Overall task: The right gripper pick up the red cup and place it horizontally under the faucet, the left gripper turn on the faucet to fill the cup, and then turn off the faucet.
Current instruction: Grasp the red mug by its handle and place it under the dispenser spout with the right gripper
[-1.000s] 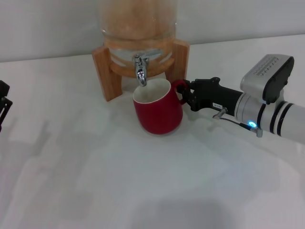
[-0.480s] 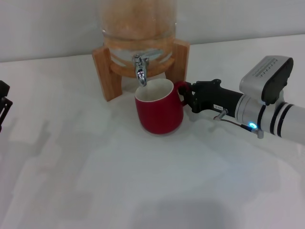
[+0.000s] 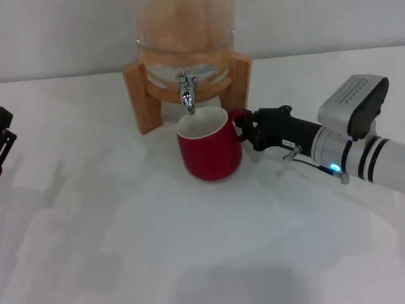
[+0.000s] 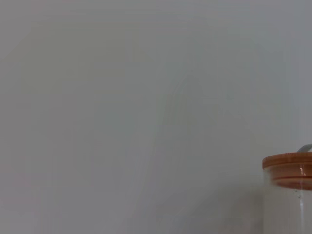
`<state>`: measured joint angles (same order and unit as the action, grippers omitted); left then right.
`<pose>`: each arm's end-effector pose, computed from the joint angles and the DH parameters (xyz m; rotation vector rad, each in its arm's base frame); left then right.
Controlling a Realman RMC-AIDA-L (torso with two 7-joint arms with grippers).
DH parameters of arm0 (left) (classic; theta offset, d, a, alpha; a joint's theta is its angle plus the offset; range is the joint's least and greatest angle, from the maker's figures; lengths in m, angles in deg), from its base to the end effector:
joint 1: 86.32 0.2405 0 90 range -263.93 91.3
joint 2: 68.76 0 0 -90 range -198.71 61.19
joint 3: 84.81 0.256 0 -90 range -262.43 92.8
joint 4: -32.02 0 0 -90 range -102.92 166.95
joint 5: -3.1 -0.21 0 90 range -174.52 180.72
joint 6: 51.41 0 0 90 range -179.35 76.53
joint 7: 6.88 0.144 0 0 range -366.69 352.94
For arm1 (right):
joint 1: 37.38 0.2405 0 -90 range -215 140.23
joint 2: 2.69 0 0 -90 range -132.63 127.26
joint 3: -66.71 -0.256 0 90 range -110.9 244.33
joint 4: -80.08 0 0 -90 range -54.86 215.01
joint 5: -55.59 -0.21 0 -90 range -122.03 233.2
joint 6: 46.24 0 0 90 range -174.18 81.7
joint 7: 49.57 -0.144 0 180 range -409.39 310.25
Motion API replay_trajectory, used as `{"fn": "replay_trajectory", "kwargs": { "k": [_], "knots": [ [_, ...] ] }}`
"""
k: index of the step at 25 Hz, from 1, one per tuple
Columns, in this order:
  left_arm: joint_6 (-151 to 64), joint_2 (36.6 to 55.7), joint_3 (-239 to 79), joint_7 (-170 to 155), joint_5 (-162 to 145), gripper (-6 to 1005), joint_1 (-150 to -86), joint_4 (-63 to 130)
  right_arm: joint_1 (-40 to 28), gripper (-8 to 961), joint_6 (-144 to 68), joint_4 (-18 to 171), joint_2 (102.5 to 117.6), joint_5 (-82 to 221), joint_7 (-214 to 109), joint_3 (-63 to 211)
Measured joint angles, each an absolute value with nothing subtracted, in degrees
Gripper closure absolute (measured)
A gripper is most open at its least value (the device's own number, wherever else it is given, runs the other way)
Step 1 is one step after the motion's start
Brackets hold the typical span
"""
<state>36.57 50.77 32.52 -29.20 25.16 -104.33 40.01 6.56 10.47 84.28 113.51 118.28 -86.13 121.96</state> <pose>-0.3082 0.2776 -0.0044 -1.6557 -0.4431 -1.0722 0.2708 0.3843 -0.0631 -2.2466 0.5973 0.6152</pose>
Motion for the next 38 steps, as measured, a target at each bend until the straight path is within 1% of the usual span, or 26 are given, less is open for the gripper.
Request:
{"fn": "replay_trajectory", "kwargs": {
  "k": [11,38],
  "knots": [
    [36.57,50.77,32.52,-29.20,25.20,123,-104.36,40.01,6.64,764,10.46,84.07,113.51,118.24,-86.13,121.64],
    [36.57,50.77,32.51,-29.20,25.27,124,-104.64,40.01,7.45,759,9.06,85.38,113.51,118.28,-86.15,119.88]
  ]
}}
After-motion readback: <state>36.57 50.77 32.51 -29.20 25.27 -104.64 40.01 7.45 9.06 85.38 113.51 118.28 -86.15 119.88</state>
